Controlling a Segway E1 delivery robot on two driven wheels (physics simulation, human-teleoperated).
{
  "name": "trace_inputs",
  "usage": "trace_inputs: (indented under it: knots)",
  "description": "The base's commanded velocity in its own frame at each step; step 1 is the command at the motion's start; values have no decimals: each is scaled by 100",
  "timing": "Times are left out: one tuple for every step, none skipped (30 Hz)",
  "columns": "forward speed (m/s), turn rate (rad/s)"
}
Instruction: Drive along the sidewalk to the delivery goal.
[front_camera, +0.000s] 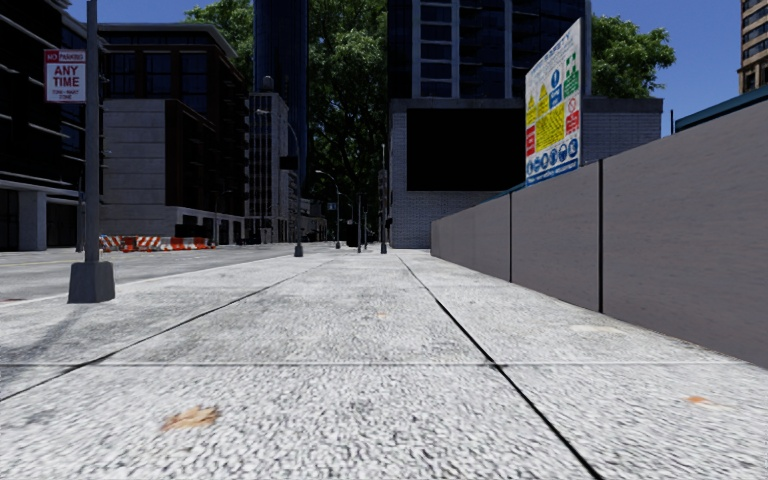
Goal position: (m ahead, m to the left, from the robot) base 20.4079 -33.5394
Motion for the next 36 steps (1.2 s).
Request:
trace_inputs:
  knots:
    - [200,0]
    - [200,0]
    - [200,0]
    - [200,0]
    - [200,0]
    - [200,0]
    - [200,0]
    - [200,0]
    - [200,0]
    - [200,0]
    - [200,0]
    - [200,0]
    - [200,0]
    - [200,0]
    - [200,0]
    - [200,0]
    - [200,0]
    - [200,0]
    - [200,0]
    - [200,0]
    - [200,0]
    - [200,0]
    - [200,0]
    - [200,0]
    - [200,0]
    - [200,0]
    - [200,0]
    - [200,0]
    - [200,0]
    - [200,0]
    - [200,0]
    - [200,0]
    - [200,0]
    - [200,0]
    - [200,0]
    - [200,0]
